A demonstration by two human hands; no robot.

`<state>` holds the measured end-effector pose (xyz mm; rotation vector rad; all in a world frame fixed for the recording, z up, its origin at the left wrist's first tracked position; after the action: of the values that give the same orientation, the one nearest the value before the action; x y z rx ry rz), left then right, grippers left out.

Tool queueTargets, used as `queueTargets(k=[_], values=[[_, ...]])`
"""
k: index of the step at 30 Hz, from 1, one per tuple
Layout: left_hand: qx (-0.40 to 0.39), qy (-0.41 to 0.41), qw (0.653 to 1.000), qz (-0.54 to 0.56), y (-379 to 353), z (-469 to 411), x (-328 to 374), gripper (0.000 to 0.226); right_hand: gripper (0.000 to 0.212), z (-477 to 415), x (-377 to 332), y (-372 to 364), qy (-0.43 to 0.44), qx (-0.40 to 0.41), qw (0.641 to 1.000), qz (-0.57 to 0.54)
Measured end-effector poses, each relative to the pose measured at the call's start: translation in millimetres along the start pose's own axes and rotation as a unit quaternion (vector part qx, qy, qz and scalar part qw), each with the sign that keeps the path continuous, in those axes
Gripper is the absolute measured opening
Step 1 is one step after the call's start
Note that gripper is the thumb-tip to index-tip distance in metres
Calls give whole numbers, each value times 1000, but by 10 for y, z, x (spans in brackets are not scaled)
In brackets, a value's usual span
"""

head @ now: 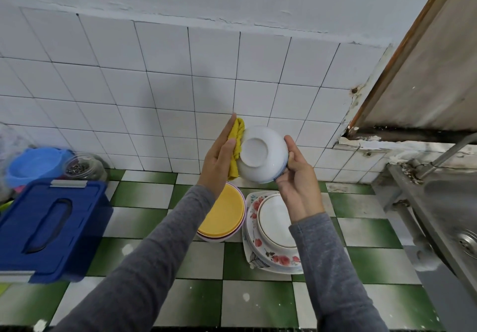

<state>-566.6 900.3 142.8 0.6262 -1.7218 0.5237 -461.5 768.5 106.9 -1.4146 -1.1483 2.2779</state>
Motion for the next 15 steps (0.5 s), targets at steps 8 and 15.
queueTargets(k=[8,15], values=[[29,5,1000,-9,-36,43,-18,43,34,91,-142,61,118,79,982,127],[41,43,998,15,-62,74,-70,45,61,300,-117,-192,208,-48,872,440]])
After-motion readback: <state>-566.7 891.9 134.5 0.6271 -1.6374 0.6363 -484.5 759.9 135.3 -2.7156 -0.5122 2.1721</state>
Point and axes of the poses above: each hand's wrist, its own z-axis away from the middle knuckle, its own y-axis out of the back of the hand, x = y × z, the point moved 10 cm from there along -z, towards the middle knuckle, and after that the axes turned 5 degrees about y, right-handed, at the moved point
